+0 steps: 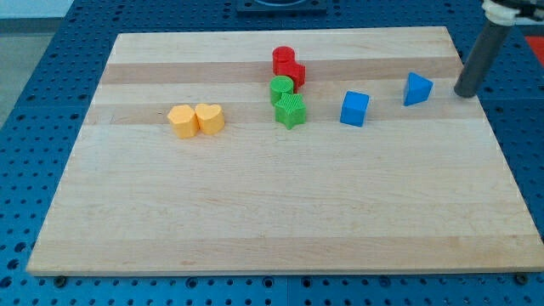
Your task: Move the blue triangle towards the bottom center
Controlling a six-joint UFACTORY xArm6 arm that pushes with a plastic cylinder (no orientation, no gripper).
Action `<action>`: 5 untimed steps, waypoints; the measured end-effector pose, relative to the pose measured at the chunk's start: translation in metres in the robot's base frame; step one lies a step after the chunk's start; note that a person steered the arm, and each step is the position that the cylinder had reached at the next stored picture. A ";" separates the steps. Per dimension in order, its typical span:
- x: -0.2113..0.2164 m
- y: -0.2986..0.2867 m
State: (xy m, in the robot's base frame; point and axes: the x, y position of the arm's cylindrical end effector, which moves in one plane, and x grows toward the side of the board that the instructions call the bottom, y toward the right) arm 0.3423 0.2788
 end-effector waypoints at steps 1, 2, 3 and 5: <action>-0.024 -0.010; -0.023 -0.042; -0.003 -0.064; 0.015 -0.104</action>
State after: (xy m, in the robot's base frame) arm 0.3568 0.1751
